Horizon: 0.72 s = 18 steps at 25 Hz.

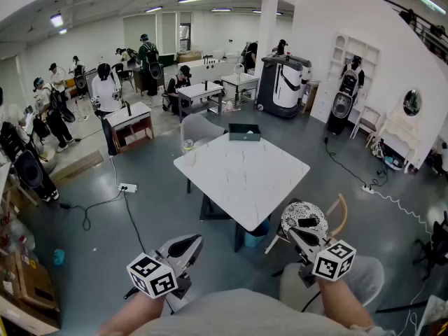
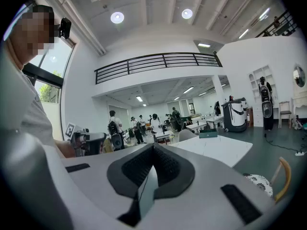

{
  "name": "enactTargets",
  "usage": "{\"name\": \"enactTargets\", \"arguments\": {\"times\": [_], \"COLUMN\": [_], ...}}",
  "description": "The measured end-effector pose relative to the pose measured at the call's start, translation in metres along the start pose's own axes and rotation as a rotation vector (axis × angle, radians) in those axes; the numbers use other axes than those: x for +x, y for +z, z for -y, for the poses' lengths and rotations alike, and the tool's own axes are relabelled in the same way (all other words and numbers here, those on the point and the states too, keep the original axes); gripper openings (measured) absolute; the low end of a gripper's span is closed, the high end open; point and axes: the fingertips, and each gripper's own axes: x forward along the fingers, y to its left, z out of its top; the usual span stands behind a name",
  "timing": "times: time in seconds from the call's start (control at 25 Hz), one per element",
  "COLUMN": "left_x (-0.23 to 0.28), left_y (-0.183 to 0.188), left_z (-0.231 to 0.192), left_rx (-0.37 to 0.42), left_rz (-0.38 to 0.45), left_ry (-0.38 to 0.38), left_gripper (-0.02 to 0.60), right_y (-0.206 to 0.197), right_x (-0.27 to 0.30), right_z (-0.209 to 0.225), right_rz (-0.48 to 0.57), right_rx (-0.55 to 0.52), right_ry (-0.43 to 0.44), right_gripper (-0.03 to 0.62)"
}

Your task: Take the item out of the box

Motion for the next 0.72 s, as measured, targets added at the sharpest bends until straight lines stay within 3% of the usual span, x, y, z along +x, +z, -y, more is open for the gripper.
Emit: {"name": "enactTargets", "arguments": {"times": [0.52, 0.72], "left_x": [0.007, 0.011], "left_y": [-0.001, -0.002], "left_z": [0.004, 0.006], "left_rx": [-0.003, 0.0], "left_rz": [0.007, 0.004], "left_ry": [-0.003, 0.005], "left_gripper": [0.0, 0.0], "right_y": [0.002, 0.007], "right_x": [-0.004, -0.008], "right_z": [0.008, 0.014], "right_rz": [0.0, 0.03], "right_rx": [-0.001, 0.073], "right_ry": [0.005, 0.015], "right_gripper": [0.006, 0.008]}}
